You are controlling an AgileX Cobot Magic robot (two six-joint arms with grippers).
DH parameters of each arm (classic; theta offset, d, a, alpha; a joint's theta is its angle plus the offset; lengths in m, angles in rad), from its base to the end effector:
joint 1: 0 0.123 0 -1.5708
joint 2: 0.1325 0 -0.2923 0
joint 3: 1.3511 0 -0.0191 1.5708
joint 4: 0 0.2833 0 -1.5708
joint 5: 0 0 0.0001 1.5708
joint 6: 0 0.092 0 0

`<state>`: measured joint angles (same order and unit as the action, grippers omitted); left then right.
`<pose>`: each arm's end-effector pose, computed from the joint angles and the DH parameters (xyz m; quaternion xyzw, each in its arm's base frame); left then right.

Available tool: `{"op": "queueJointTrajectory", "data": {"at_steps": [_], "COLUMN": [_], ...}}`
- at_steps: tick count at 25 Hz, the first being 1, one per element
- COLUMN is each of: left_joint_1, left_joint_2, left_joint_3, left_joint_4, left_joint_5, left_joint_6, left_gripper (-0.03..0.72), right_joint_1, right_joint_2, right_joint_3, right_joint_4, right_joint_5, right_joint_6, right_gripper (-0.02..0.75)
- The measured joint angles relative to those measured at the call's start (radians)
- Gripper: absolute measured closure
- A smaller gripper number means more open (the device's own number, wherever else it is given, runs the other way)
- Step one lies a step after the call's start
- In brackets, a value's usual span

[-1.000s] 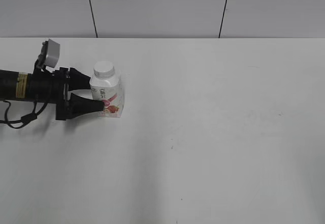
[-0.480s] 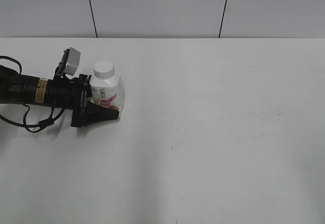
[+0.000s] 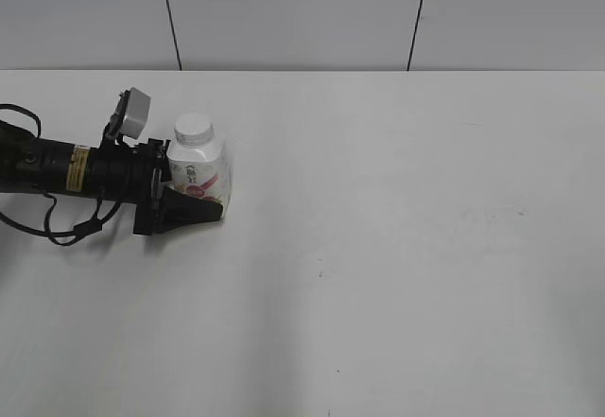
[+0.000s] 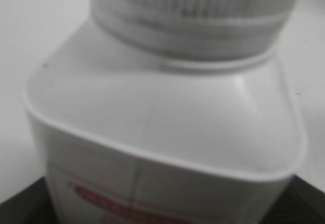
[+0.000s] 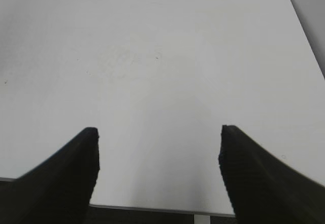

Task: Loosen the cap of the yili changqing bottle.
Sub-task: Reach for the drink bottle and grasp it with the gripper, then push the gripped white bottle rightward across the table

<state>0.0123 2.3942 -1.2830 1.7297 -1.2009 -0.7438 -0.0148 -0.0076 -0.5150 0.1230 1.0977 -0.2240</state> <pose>0.4091 -0.0796 0.0240 0.5161 0.6530 -0.4062 0.3771 0.0123 0.0099 0.2946 -0.0935 0.8502 -0.0004 0.5180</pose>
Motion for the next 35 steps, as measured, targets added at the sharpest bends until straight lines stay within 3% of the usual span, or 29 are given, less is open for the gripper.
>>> {"op": "queueJointTrajectory", "data": {"at_steps": [5, 11, 20, 26, 35], "left_joint_1": [-0.001, -0.001, -0.028, -0.137, -0.323], "left_joint_2": [0.0, 0.0, -0.005, -0.049, -0.066], "left_joint_3": [0.0, 0.0, 0.0, 0.0, 0.0], "left_joint_4": [0.0, 0.0, 0.001, -0.074, -0.291], "left_joint_5": [0.001, 0.007, 0.014, 0.034, 0.152], "left_joint_6": [-0.001, -0.001, -0.001, -0.003, -0.001], "left_gripper": [0.137, 0.26, 0.26, 0.26, 0.261], "right_joint_1": [0.0, 0.0, 0.0, 0.0, 0.0], "right_joint_2": [0.0, 0.0, 0.0, 0.0, 0.0], "right_joint_3": [0.0, 0.0, 0.0, 0.0, 0.0], "right_joint_4": [0.0, 0.0, 0.0, 0.0, 0.0], "right_joint_5": [0.0, 0.0, 0.0, 0.0, 0.0], "right_joint_6": [0.0, 0.0, 0.0, 0.0, 0.0], "right_gripper": [0.156, 0.156, 0.156, 0.156, 0.156]}}
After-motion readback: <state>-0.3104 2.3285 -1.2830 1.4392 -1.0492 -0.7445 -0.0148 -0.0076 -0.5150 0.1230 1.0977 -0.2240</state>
